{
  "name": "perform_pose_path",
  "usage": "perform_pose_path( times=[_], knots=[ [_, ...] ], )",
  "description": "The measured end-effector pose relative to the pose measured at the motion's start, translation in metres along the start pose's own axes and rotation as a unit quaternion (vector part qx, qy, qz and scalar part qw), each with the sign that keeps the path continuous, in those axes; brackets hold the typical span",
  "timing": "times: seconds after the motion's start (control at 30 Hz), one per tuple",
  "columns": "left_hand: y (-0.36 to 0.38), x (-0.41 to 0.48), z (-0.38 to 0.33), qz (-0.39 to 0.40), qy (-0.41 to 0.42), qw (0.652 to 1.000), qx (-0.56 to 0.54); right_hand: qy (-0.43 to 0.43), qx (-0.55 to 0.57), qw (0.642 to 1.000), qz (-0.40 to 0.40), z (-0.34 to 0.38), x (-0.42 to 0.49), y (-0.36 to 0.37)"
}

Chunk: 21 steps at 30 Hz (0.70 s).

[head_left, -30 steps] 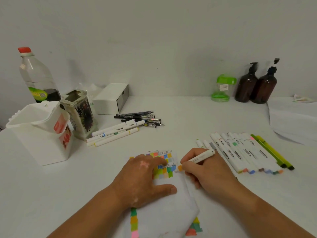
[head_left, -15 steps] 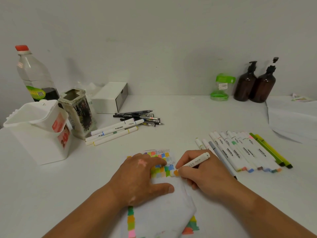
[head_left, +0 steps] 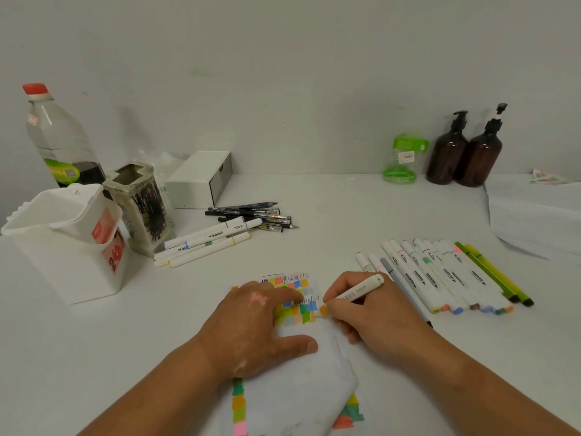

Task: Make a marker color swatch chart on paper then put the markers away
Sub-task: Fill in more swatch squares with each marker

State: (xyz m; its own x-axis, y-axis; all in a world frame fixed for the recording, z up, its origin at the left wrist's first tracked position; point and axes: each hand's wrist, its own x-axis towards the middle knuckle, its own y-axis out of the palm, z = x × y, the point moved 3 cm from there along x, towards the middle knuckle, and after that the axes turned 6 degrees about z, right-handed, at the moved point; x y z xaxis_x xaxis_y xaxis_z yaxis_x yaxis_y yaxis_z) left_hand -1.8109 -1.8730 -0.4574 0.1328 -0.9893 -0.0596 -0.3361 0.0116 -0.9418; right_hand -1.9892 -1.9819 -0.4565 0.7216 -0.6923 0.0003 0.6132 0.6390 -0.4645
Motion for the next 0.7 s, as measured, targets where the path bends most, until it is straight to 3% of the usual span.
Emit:
perform_pose_path(
  times=[0.57,0.7],
  knots=[
    [-0.0021,-0.0016,-0.0016,0.002,0.002,1.000,0.008,0.021,-0.010,1.000,-0.014,0.0042,-0.0018,0.0000],
    [-0.0032,-0.0042,-0.0036,-0.003,0.005,1.000,-0.004,0.009,0.080,0.993,-0.081,0.0061,-0.0024,-0.0066]
  ],
)
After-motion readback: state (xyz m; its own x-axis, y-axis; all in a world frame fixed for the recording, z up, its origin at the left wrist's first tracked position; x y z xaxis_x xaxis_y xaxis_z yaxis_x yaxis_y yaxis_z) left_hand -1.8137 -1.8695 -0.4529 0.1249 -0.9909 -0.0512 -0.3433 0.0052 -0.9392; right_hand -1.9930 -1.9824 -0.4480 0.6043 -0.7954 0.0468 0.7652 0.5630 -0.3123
